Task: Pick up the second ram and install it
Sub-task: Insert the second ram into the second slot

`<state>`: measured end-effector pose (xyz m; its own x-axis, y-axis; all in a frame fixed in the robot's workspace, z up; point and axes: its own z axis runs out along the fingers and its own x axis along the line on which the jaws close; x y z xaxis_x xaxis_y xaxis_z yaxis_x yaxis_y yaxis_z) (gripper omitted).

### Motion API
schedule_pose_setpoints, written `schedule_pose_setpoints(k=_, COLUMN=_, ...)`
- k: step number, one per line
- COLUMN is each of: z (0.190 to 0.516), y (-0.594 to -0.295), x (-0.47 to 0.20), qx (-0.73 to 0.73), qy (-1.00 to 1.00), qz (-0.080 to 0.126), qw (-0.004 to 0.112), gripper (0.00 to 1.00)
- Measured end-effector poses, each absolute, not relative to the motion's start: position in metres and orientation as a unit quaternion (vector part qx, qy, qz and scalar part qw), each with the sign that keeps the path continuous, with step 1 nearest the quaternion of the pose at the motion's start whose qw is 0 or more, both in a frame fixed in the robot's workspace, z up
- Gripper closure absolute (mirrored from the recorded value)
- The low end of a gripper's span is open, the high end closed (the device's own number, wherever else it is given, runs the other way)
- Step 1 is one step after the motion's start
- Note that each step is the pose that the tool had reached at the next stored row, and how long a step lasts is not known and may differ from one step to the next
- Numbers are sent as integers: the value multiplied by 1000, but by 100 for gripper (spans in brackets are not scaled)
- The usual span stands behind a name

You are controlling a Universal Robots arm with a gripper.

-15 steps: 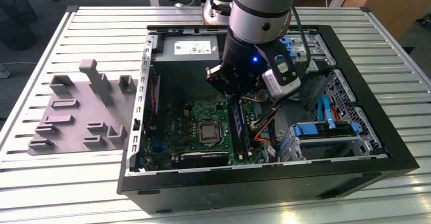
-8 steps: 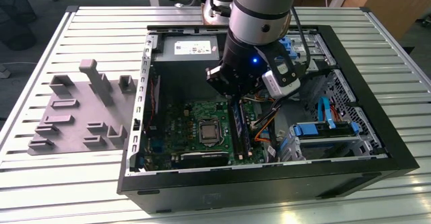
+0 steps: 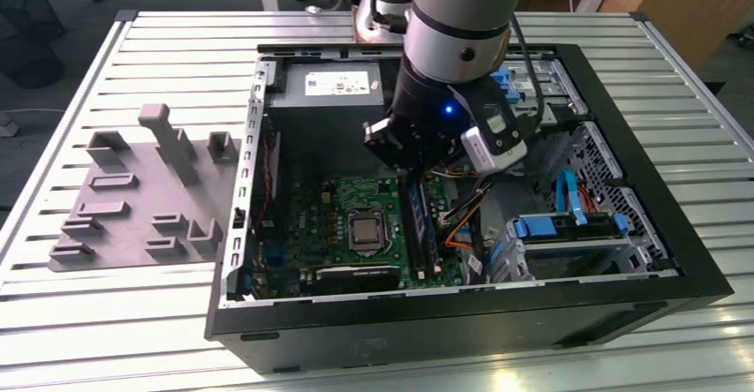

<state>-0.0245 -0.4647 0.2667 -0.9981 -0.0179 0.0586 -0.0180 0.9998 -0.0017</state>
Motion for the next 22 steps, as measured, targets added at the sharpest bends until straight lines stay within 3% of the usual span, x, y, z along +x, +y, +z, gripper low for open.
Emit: schedule_pose_setpoints(k=22, z=236, y=-469, x=-25, qx=7, qy=-1000, qz=1, qw=29, gripper=86)
